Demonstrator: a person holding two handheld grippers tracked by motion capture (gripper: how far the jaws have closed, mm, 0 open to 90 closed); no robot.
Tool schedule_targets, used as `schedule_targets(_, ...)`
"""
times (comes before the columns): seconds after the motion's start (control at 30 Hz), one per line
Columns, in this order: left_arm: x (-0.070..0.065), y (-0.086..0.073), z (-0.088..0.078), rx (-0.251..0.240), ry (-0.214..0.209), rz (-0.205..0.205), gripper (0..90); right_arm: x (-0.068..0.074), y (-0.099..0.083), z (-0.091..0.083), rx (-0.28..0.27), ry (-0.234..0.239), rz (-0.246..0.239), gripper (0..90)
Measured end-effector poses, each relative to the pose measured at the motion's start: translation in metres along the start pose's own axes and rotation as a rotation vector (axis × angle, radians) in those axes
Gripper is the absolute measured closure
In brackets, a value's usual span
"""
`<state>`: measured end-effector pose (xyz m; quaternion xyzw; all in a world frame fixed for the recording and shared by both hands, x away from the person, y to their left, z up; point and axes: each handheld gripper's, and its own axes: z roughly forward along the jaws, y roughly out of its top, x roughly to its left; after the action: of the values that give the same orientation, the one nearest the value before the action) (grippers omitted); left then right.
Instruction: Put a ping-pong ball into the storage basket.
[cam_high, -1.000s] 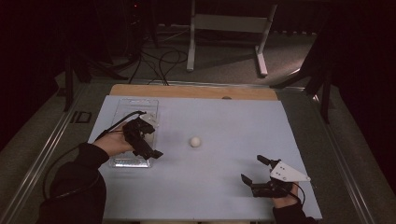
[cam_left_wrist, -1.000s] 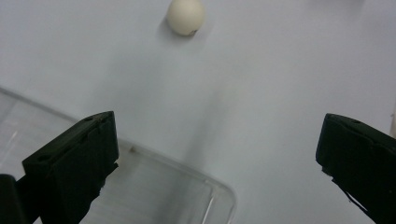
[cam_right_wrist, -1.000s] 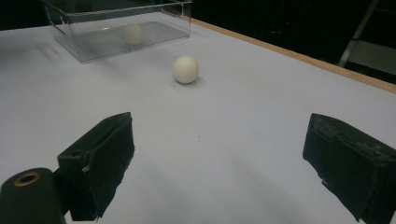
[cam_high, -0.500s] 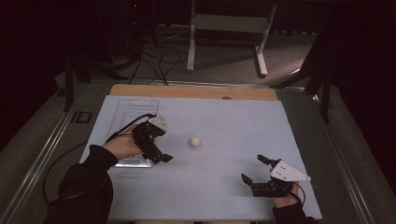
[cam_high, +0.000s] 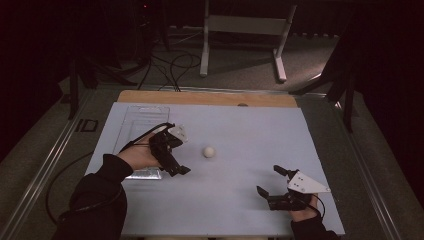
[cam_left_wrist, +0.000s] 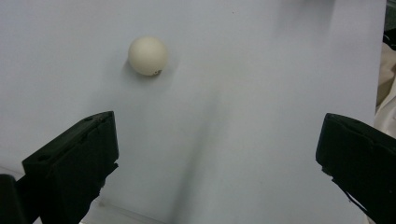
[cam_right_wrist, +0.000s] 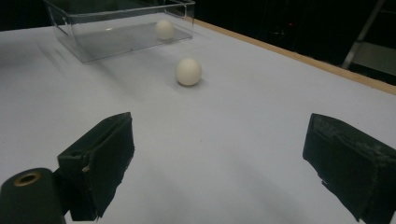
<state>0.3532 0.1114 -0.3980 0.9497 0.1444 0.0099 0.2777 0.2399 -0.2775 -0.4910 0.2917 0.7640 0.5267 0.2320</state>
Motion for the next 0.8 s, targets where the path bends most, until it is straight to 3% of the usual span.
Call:
schedule_targets(0.47,-0.001,0.013,0.002,0.014,-0.011,0.039,0.1,0.000,-0.001,-0.001,0.002,-0.003,0.003,8.8)
schedule_targets(0.8,0.004,0.023,0.006,0.029,-0.008,0.043,0.2,0.000,-0.001,-0.001,0.000,0.001,0.003,8.8)
